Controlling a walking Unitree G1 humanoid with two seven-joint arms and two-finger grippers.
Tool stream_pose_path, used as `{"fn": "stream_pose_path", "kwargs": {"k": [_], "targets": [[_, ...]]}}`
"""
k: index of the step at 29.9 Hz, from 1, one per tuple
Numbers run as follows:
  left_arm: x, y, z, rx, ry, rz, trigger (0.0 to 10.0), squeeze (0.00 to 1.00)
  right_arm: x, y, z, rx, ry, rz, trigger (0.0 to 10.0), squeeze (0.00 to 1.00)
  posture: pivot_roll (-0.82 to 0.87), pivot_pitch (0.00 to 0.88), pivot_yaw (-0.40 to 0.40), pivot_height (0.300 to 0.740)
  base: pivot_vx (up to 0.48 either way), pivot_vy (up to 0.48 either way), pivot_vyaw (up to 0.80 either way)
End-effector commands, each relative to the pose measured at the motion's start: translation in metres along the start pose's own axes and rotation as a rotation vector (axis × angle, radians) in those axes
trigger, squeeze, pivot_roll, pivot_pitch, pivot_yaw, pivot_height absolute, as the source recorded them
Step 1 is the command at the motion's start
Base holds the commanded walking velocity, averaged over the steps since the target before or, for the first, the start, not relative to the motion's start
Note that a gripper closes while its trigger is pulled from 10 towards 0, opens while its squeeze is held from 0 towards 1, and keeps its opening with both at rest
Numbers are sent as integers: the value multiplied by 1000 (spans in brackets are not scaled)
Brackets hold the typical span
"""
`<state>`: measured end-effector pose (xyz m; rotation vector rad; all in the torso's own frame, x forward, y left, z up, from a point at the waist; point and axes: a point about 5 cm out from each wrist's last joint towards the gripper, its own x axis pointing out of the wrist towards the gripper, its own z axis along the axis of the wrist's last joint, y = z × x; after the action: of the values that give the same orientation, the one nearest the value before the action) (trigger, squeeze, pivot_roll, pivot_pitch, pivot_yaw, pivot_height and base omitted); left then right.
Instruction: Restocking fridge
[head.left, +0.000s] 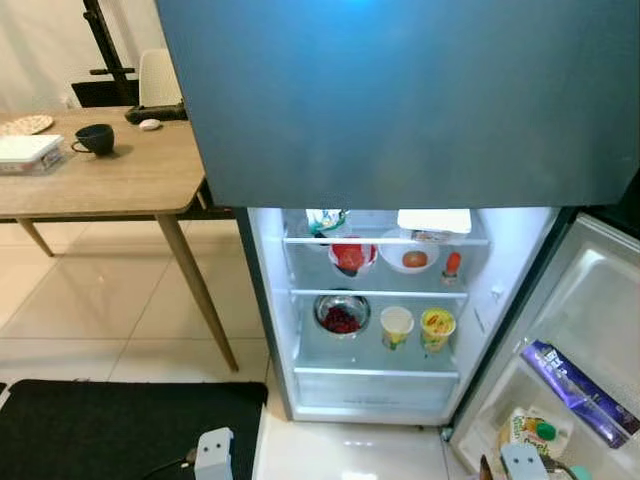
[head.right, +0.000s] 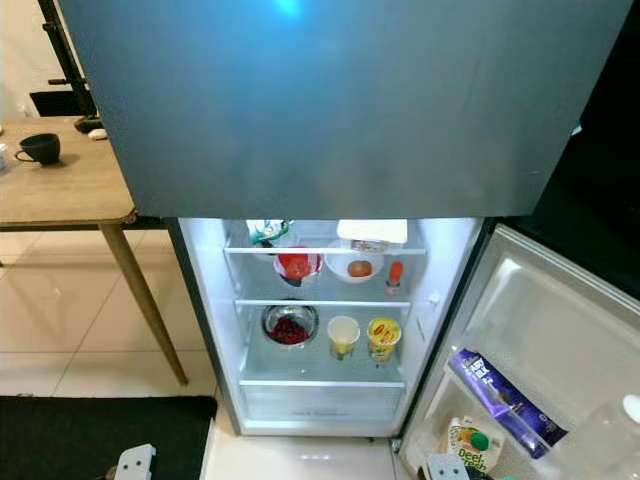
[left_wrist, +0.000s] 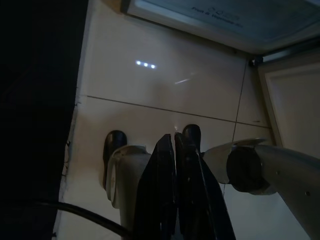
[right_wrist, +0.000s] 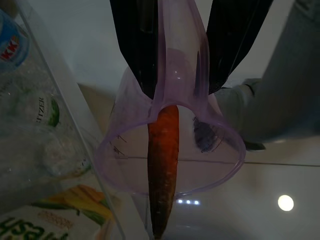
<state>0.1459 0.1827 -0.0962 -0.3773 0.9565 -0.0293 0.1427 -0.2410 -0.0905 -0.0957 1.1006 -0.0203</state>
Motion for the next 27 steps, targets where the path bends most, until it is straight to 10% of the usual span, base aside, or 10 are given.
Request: {"fn": "stream_pose_path", "kwargs": {"k": [1, 27], "targets": [[-1, 3, -3, -14, 9, 20, 10000, 0, 1, 3, 2, 5, -9, 10, 10000, 0, -98, 0, -5, 740, 0, 0, 0], [-1, 4, 1, 16, -1, 13, 10000, 0, 2, 8, 6, 17, -31, 43, 10000, 0, -98, 0, -4, 740, 229, 0, 0]]}}
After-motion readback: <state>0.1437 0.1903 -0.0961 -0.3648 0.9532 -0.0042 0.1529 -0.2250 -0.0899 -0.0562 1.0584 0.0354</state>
